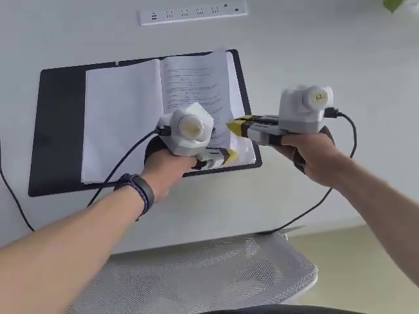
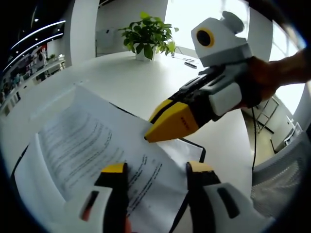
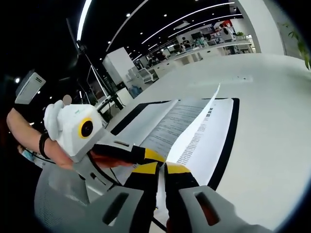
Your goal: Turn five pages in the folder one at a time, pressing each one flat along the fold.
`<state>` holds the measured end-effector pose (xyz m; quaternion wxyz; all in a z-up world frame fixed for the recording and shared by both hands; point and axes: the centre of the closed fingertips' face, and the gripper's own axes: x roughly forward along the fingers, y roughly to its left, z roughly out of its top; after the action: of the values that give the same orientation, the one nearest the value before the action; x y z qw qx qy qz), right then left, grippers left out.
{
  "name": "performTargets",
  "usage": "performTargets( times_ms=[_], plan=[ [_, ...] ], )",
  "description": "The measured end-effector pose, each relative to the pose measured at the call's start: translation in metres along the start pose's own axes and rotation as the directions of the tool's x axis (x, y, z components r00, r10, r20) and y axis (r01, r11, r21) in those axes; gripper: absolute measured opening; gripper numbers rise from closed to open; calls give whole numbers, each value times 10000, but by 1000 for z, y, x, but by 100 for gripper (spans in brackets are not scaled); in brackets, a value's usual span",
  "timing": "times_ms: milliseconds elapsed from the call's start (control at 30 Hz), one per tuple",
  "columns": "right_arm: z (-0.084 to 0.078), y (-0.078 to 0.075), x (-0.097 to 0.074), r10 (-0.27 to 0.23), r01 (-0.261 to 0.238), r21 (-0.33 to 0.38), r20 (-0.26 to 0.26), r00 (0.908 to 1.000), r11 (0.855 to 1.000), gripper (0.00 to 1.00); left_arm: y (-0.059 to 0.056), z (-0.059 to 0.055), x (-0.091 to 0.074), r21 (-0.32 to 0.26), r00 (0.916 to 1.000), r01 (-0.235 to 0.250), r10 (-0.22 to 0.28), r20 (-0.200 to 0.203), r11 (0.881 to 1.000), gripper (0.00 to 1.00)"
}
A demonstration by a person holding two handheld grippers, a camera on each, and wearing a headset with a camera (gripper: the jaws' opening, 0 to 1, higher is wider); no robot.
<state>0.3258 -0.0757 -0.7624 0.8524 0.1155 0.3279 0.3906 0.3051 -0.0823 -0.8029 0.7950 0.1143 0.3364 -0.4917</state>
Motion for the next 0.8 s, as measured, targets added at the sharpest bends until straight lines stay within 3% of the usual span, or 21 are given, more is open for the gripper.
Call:
performTargets(
  times_ms=[300,800],
  plan=[
    [9,17,2,284,-281,-196,180,9994,9994,1,-1,3,-16,142,10000,-37,37,47,9999,57],
    [36,41,-6,367,-375,74,873,9955,9993,0,13,15,-69,-118,9963,-439,447,731,9990,65]
  ],
)
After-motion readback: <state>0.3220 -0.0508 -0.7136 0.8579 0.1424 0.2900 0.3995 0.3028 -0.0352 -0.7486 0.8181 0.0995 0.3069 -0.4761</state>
